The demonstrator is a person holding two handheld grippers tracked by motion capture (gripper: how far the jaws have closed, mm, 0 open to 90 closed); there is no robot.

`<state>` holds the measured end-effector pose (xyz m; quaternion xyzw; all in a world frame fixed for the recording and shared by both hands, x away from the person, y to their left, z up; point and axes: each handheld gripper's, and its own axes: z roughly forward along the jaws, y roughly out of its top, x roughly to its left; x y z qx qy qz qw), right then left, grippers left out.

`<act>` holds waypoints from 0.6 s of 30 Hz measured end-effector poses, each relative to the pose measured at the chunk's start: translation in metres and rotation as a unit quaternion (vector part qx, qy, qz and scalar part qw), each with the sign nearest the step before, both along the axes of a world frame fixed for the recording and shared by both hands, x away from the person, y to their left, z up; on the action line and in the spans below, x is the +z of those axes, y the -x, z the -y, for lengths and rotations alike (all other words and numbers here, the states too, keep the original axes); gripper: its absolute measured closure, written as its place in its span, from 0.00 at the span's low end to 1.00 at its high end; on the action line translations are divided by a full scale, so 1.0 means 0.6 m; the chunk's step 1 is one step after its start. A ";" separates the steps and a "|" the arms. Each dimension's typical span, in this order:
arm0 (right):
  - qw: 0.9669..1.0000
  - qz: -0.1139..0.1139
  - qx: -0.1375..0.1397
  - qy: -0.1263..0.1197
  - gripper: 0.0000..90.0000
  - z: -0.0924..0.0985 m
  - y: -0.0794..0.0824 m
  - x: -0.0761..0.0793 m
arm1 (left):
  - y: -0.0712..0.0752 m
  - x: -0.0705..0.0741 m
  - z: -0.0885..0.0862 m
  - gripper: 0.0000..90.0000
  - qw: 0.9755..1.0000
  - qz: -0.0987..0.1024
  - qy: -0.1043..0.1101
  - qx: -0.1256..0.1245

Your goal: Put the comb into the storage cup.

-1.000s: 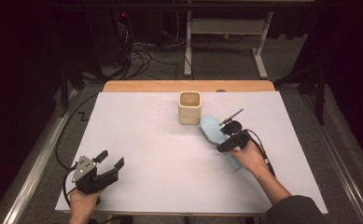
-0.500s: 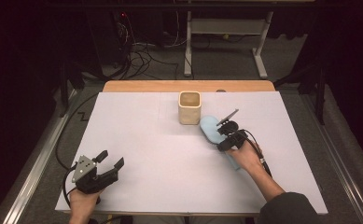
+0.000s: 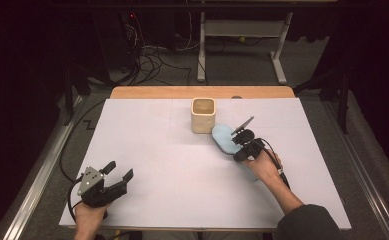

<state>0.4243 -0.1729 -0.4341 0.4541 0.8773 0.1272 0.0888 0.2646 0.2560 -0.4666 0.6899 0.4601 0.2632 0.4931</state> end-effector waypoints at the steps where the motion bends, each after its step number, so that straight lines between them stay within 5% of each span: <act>1: 1.000 0.000 0.002 0.000 0.78 0.001 0.000 0.000 | 0.001 0.001 0.000 0.33 1.000 0.004 0.001 0.001; 18: 0.999 0.010 0.042 0.000 0.78 0.003 0.011 0.008 | -0.005 0.003 -0.004 0.33 1.000 -0.010 0.000 0.008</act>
